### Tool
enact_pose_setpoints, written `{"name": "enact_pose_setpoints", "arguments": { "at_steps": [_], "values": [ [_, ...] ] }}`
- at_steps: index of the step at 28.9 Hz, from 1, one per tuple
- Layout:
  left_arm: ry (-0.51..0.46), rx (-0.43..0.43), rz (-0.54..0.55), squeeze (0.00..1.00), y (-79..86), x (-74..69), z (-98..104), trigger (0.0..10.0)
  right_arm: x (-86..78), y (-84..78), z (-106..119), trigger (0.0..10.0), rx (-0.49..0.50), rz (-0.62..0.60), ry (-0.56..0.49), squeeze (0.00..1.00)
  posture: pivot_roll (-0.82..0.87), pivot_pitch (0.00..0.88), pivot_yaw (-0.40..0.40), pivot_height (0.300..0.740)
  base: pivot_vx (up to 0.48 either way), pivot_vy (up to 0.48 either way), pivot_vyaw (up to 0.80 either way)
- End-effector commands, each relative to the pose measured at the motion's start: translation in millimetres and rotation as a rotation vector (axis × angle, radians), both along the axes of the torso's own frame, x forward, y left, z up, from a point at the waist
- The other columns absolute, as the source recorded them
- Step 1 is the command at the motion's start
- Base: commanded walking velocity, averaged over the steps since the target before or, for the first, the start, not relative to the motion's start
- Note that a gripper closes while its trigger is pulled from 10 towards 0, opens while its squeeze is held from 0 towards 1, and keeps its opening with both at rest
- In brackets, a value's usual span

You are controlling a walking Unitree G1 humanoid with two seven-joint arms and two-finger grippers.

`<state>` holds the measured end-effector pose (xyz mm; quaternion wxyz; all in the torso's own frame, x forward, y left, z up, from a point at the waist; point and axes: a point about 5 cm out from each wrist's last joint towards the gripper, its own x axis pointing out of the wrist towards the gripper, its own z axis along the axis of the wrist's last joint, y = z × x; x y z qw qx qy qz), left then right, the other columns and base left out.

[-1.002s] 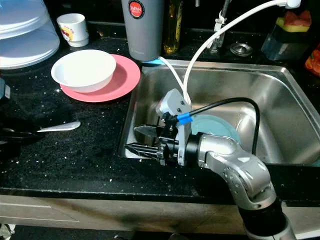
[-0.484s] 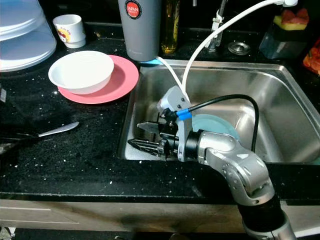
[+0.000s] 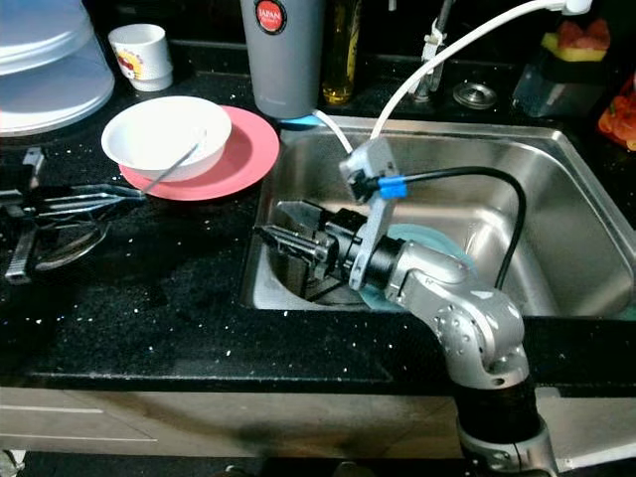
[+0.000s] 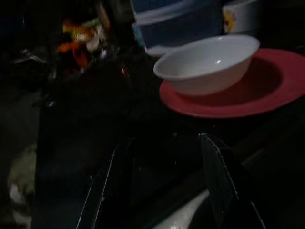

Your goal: Kitchen organization

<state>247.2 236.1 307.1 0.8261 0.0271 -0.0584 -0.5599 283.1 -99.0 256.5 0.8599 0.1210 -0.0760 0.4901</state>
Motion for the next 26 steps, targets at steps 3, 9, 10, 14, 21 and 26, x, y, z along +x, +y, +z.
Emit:
{"name": "enact_pose_setpoints", "arguments": {
  "at_steps": [3,9,10,14,21,26],
  "values": [
    [-0.042,-0.066,0.060,0.00,-4.4,-7.4,9.8,0.0,8.1,-8.6,0.8,10.0,0.051,-0.052,0.040,0.00,0.10,0.005,-0.045,0.740,0.000,0.000,-0.80],
    [-0.032,-0.197,0.181,0.00,-17.6,-9.0,-2.5,0.0,16.6,-13.8,-4.3,10.0,0.062,-0.115,0.059,0.00,0.11,0.000,-0.047,0.740,0.000,0.000,-0.67],
    [-0.030,-0.222,0.193,0.00,-20.8,-9.9,-3.9,0.0,17.3,-14.5,-5.3,10.0,0.061,-0.122,0.061,0.00,0.12,0.000,-0.046,0.740,0.000,0.000,0.00],
    [-0.039,-0.277,0.216,0.00,-32.8,-13.8,-4.8,0.0,18.8,-14.9,-7.7,10.0,0.064,-0.134,0.067,0.00,0.12,0.000,-0.046,0.740,0.000,0.000,-0.20],
    [-0.040,-0.308,0.252,0.00,-47.9,-10.9,-6.0,9.9,23.3,-15.4,-9.8,10.0,0.057,-0.169,0.063,0.00,0.12,0.000,-0.035,0.740,0.000,0.000,-0.34],
    [-0.051,-0.263,0.280,0.00,-54.8,-0.9,-8.3,10.0,27.1,-18.1,-10.4,10.0,0.052,-0.210,0.057,0.00,0.11,0.000,-0.025,0.740,0.000,0.000,-0.48]
  ]
}}
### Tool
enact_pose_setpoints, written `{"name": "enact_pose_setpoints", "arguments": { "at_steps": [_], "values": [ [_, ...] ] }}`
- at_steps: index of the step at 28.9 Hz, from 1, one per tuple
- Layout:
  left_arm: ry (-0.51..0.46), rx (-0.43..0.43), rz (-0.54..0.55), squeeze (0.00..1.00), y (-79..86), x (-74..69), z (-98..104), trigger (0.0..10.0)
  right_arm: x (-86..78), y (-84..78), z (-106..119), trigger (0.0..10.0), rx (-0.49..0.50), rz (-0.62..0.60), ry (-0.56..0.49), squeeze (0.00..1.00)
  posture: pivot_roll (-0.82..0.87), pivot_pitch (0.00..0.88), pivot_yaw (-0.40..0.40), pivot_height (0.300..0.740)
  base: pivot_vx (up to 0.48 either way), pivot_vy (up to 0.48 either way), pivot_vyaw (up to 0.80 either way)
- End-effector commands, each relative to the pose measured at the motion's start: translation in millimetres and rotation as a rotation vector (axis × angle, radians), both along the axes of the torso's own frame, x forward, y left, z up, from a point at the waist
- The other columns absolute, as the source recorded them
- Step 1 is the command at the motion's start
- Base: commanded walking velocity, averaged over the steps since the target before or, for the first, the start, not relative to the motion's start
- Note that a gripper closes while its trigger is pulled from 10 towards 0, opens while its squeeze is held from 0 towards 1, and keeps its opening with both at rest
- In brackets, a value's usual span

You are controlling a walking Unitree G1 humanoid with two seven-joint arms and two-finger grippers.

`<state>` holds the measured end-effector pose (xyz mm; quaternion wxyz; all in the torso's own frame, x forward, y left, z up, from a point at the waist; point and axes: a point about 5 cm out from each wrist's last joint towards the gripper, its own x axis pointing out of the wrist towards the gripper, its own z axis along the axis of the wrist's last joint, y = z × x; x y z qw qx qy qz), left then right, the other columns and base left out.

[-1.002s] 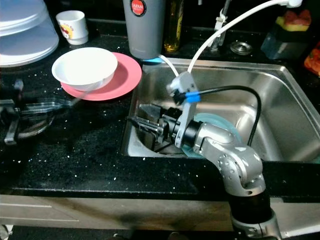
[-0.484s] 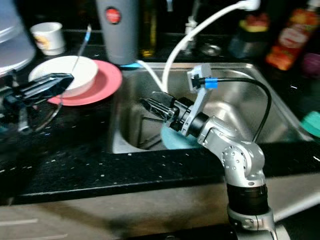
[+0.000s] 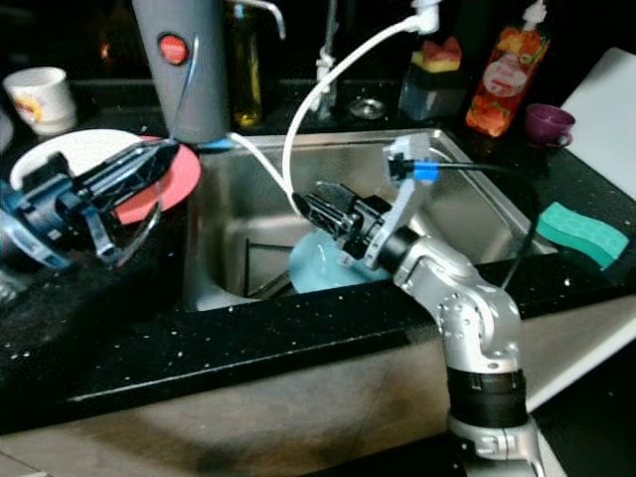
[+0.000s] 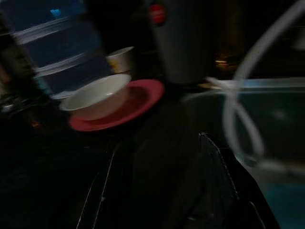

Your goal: Kitchen organization

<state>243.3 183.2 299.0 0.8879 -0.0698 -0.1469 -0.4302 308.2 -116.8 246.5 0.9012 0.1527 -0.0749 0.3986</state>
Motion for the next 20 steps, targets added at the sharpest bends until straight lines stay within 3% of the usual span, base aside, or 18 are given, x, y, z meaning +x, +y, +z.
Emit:
{"name": "enact_pose_setpoints", "arguments": {
  "at_steps": [1,3,6,8,14,17,20],
  "values": [
    [-0.013,0.039,0.027,0.00,-3.5,7.6,-0.8,10.0,2.7,-1.1,-1.3,10.0,-0.012,-0.030,-0.003,0.00,0.11,0.000,-0.023,0.740,0.000,0.000,0.00],
    [-0.019,0.054,0.075,0.00,-5.4,18.9,-0.1,10.0,3.5,-1.6,-2.6,10.0,-0.016,-0.047,0.000,0.00,0.11,0.000,-0.018,0.740,0.000,0.000,-0.40],
    [-0.022,0.057,0.089,0.00,-5.8,21.8,0.3,10.0,3.6,-1.6,-2.9,10.0,-0.015,-0.051,0.001,0.00,0.11,0.000,-0.018,0.740,0.000,0.000,-0.80],
    [-0.042,0.065,0.147,0.00,-11.1,32.7,1.2,10.0,3.6,-1.3,-3.7,10.0,-0.022,-0.067,-0.007,0.00,0.10,0.000,-0.011,0.740,0.000,0.000,0.00],
    [-0.058,0.080,0.188,0.00,-16.2,38.3,0.5,10.0,3.4,0.4,-4.9,10.0,-0.024,-0.073,-0.009,0.00,0.10,0.000,-0.011,0.740,0.000,0.000,0.00],
    [-0.065,0.111,0.229,0.00,-18.7,44.4,-2.7,10.0,3.3,3.1,-5.5,10.0,-0.030,-0.071,-0.013,0.00,0.10,0.000,-0.016,0.740,0.000,0.000,0.00],
    [-0.092,0.230,0.249,0.00,-27.5,52.4,-12.4,10.0,3.9,5.3,-6.4,10.0,-0.036,-0.070,-0.016,0.00,0.11,0.000,-0.021,0.740,0.000,0.000,0.00]
  ]
}}
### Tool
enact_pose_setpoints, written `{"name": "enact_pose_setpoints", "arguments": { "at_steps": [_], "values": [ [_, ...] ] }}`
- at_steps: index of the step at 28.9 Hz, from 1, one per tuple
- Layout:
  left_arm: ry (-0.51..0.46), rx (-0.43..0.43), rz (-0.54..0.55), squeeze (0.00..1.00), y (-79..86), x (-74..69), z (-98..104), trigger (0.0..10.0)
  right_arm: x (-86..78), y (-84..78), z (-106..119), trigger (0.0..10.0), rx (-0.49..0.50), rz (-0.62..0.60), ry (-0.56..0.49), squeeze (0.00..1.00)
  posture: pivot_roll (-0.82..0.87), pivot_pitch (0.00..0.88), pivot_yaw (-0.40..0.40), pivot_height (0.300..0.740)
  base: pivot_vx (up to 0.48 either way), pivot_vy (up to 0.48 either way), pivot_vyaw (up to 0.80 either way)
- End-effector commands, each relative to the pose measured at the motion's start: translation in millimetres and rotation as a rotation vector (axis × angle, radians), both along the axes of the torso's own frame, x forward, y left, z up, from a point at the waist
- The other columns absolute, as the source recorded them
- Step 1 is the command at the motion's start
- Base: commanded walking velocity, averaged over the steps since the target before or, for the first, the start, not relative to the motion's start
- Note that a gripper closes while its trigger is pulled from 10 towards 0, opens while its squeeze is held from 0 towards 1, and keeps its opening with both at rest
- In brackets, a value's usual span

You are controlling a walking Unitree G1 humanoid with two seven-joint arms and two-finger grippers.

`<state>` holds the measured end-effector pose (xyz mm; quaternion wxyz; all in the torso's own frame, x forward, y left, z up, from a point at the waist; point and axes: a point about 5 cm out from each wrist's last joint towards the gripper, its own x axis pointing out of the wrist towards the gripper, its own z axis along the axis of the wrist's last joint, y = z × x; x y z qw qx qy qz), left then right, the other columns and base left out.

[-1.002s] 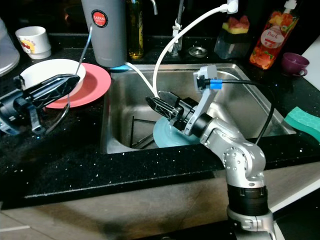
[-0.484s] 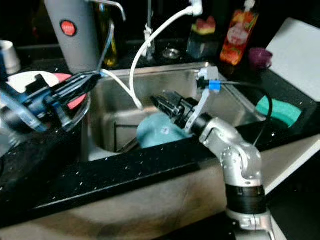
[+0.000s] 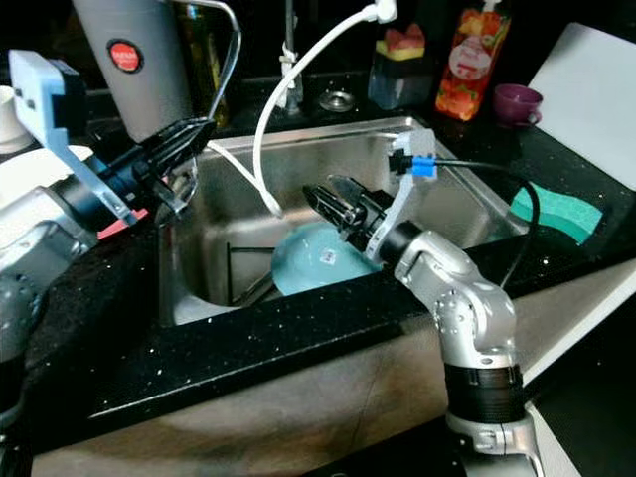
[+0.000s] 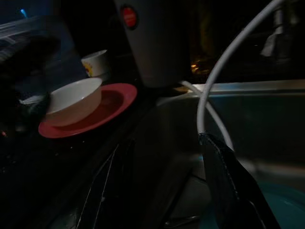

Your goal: Kitchen organization

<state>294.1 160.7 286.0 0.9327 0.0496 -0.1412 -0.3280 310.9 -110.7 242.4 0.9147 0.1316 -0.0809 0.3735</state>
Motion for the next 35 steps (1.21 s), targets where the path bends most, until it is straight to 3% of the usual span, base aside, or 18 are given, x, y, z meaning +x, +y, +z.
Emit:
{"name": "enact_pose_setpoints", "arguments": {
  "at_steps": [1,9,18,25,32,33,34,35],
  "values": [
    [-0.022,0.058,-0.011,0.00,-7.1,2.5,-1.1,10.0,1.3,-0.5,-2.4,10.0,-0.002,-0.008,0.004,0.00,0.11,0.000,-0.022,0.740,0.000,0.000,0.00],
    [-0.046,0.215,-0.011,0.00,-22.6,12.6,-13.1,10.0,1.2,1.6,-4.8,10.0,-0.003,-0.012,0.022,0.00,0.10,0.000,-0.013,0.740,0.000,0.000,-0.60],
    [-0.071,0.377,0.052,0.00,-21.5,26.3,-27.0,10.0,1.0,1.7,-6.0,10.0,-0.010,-0.024,0.019,0.00,0.10,0.000,-0.009,0.740,0.000,0.000,-0.53],
    [0.007,0.450,0.042,0.00,-25.3,36.9,-51.1,10.0,-0.1,1.7,-7.0,10.0,-0.018,-0.030,0.015,0.00,0.10,0.000,-0.006,0.740,0.000,0.000,0.00],
    [0.082,0.456,0.018,0.00,-25.8,44.4,-71.6,10.0,-0.9,1.1,-7.8,10.0,-0.031,-0.033,0.014,0.00,0.09,0.000,-0.003,0.740,0.000,0.000,0.00],
    [0.100,0.449,0.004,0.13,-26.8,45.9,-76.2,10.0,-1.2,1.1,-8.1,10.0,-0.035,-0.035,0.014,0.00,0.09,0.000,-0.001,0.740,0.000,0.000,0.00],
    [0.110,0.428,-0.016,1.00,-29.5,46.5,-78.6,10.0,-1.6,1.1,-8.5,10.0,-0.038,-0.036,0.014,0.00,0.08,0.000,0.000,0.740,0.000,0.000,0.00],
    [0.114,0.414,-0.029,1.00,-31.5,46.8,-79.4,10.0,-1.8,1.2,-8.7,10.0,-0.040,-0.037,0.014,0.00,0.08,0.000,0.000,0.740,0.000,0.000,0.00]
  ]
}}
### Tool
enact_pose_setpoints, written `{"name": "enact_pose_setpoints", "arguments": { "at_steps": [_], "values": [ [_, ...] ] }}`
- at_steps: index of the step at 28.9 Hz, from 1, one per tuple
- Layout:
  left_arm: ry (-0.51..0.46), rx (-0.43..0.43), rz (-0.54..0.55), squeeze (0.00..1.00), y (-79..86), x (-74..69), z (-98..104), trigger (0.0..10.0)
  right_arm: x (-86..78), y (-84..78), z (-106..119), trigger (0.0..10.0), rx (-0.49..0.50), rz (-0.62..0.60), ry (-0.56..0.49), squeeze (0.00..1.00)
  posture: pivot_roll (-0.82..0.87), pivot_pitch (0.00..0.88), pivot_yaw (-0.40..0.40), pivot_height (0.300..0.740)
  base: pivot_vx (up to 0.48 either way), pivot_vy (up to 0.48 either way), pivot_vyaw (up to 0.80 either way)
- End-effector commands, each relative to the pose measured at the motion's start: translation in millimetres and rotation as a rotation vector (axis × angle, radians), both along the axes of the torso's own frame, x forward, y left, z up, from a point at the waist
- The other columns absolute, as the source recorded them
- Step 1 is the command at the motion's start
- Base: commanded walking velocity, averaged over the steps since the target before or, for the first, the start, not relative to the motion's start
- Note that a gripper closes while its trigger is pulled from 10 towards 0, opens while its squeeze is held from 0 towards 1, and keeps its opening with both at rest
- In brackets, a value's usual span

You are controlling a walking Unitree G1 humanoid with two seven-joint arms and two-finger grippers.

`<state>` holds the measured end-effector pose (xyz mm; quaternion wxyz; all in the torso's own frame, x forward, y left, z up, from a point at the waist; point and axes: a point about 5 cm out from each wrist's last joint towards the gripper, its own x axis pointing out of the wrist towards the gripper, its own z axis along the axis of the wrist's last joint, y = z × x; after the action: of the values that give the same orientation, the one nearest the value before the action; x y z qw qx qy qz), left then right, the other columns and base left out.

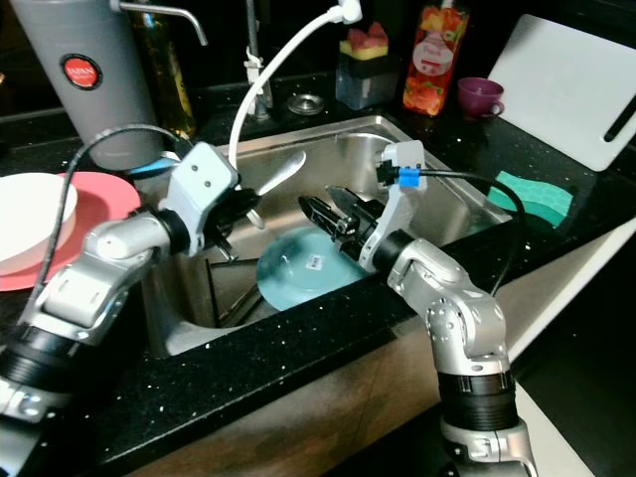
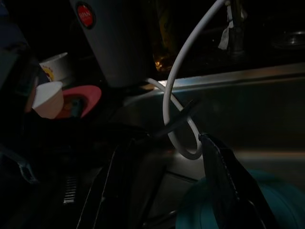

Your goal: Kitchen organization

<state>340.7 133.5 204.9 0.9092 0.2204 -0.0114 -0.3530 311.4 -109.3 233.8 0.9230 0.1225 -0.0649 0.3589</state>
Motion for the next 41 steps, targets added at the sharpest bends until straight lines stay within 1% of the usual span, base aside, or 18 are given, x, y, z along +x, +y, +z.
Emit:
{"name": "enact_pose_setpoints", "arguments": {
  "at_steps": [1,7,11,13,14,16,17,21,22,25,28,31,33,34,36,37,39,41],
  "values": [
    [-0.003,-0.021,-0.037,1.00,-6.1,0.5,1.4,10.0,-2.5,-0.2,-0.3,10.0,-0.014,-0.007,-0.014,0.00,0.08,0.000,0.000,0.740,0.000,0.000,0.00],
    [0.006,-0.076,-0.072,1.00,-15.0,0.4,-0.8,10.0,-3.9,-0.4,-0.4,10.0,-0.021,-0.009,-0.018,0.00,0.07,0.000,0.003,0.740,0.000,0.000,0.00],
    [-0.052,-0.111,-0.045,1.00,-8.9,2.4,13.9,10.0,-3.9,-1.5,1.1,10.0,-0.010,-0.010,-0.026,0.00,0.08,0.000,0.001,0.740,0.000,0.000,0.00],
    [-0.113,-0.139,-0.008,1.00,-1.5,2.3,30.5,10.0,-4.2,-1.3,2.7,10.0,0.003,0.000,-0.037,0.00,0.08,0.000,0.000,0.740,0.000,0.000,0.00],
    [-0.153,-0.152,0.013,0.83,2.2,0.8,40.8,10.0,-4.6,-0.8,3.2,10.0,0.004,0.008,-0.045,0.00,0.08,0.000,-0.002,0.740,0.000,0.000,0.00],
    [-0.192,-0.164,0.031,0.83,5.5,-0.9,50.1,10.0,-4.8,-0.3,3.4,10.0,0.003,0.015,-0.053,0.00,0.09,0.000,-0.004,0.740,0.000,0.000,0.00],
    [-0.219,-0.173,0.039,0.00,6.3,-3.9,56.7,10.0,-4.9,0.2,3.3,10.0,0.011,0.021,-0.053,0.00,0.09,0.000,-0.004,0.740,0.000,0.000,0.00],
    [-0.322,-0.179,0.075,0.00,7.2,-22.0,77.3,10.0,-4.0,2.1,1.1,10.0,0.023,0.030,-0.048,0.00,0.11,0.000,-0.015,0.740,0.000,0.000,0.71],
    [-0.322,-0.179,0.075,0.00,7.2,-22.0,77.3,10.0,-4.0,2.1,1.1,10.0,0.023,0.030,-0.048,0.00,0.11,0.000,-0.015,0.740,0.000,0.000,0.79],
    [-0.349,-0.119,0.098,0.00,9.4,-30.0,77.5,10.0,-3.7,3.5,-0.2,10.0,0.027,0.039,-0.043,0.00,0.11,0.000,-0.016,0.740,0.000,0.000,0.79],
    [-0.362,0.012,0.144,0.00,23.6,-42.6,74.5,10.0,-4.2,7.3,-6.8,10.0,0.026,0.070,-0.025,0.00,0.13,0.000,-0.022,0.740,0.000,0.000,0.79],
    [-0.362,0.036,0.164,0.00,29.8,-46.2,75.5,10.0,-5.0,9.0,-9.0,10.0,0.023,0.084,-0.021,0.00,0.14,0.000,-0.023,0.740,0.000,0.000,0.79],
    [-0.362,0.088,0.226,0.00,48.7,-53.9,80.9,10.0,-8.4,14.9,-12.1,10.0,0.021,0.123,-0.023,0.00,0.16,0.000,-0.023,0.740,0.000,0.000,0.79],
    [-0.362,0.088,0.226,0.00,48.7,-53.9,80.9,10.0,-8.4,14.9,-12.1,10.0,0.021,0.123,-0.023,0.00,0.16,0.000,-0.023,0.740,0.000,0.000,0.79],
    [-0.357,0.157,0.294,0.00,70.1,-62.0,84.8,10.0,-10.1,20.5,-13.2,10.0,0.034,0.151,-0.025,0.00,0.17,0.000,-0.025,0.740,0.000,0.000,0.79],
    [-0.357,0.157,0.294,0.00,70.1,-62.0,84.8,10.0,-10.1,20.5,-13.2,10.0,0.034,0.151,-0.025,0.00,0.17,0.000,-0.025,0.740,0.000,0.000,0.79],
    [-0.329,0.219,0.351,0.00,86.4,-69.2,81.6,10.0,-9.8,28.1,-21.5,10.0,0.011,0.160,-0.011,0.00,0.17,0.000,-0.023,0.740,0.000,0.000,0.79],
    [-0.317,0.229,0.357,0.00,89.1,-70.4,79.3,10.0,-9.1,31.0,-26.5,10.0,-0.009,0.155,0.002,0.00,0.17,0.000,-0.022,0.740,0.000,0.000,0.79]
  ]
}}
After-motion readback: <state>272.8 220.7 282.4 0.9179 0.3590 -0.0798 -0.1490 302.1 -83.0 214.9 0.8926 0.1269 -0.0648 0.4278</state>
